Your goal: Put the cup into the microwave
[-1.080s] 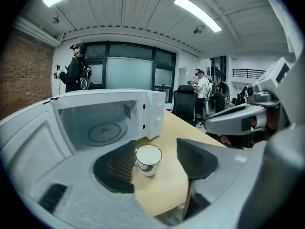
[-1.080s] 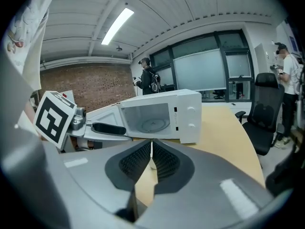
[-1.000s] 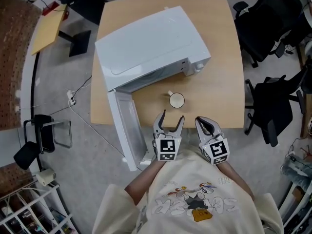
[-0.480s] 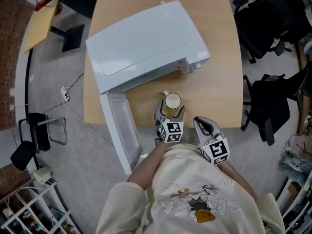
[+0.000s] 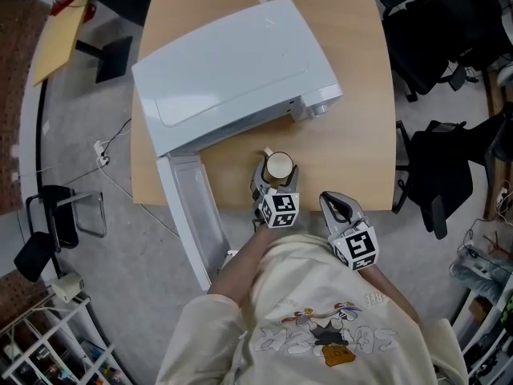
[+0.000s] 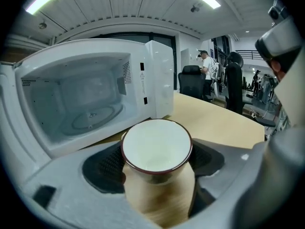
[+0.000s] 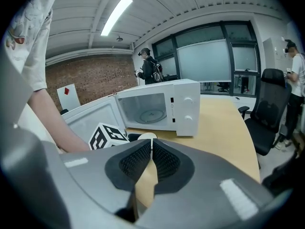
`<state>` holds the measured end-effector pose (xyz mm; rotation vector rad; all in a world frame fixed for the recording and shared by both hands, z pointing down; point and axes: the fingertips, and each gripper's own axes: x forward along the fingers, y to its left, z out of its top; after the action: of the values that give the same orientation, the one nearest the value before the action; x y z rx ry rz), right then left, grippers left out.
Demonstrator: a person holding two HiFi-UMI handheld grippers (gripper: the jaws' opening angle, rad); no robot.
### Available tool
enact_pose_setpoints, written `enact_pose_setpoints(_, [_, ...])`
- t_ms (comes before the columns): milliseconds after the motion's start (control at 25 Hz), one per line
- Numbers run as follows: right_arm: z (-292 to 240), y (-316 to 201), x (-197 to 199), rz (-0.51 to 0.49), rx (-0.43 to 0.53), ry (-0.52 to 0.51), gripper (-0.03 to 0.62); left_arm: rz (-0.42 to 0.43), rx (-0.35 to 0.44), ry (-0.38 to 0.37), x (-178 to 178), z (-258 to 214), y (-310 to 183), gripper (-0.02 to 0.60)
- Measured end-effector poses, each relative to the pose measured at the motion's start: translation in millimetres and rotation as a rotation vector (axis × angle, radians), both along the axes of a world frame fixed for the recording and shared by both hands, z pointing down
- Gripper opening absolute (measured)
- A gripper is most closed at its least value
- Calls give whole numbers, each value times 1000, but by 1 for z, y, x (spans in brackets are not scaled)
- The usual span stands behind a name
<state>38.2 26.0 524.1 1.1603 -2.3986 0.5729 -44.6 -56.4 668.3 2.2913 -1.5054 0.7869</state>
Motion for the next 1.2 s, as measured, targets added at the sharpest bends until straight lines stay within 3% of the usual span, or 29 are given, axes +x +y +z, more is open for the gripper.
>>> enact_pose_setpoints(200, [-2,-10,4,-6,11,-10,18,-31,-22,20,-7,-11,-1,394])
enact_pose_setpoints(520, [-12,-28,-11,-58,54,-48,17,-209,51,136,-51,-79,-38,394])
enact_pose_setpoints(760, [-20,-39,-22,-80,78,-61,15,-289,130,92,-99,-103,-85,394])
enact_pose_setpoints(960, [-25,-46,-24,-60,55,-51,6,-340,130,63,-135,-98,-126,394])
enact_pose_setpoints(1200, [-20,-40,-19,-83,99,21,5,-358,114,36,-156,-77,-157,394])
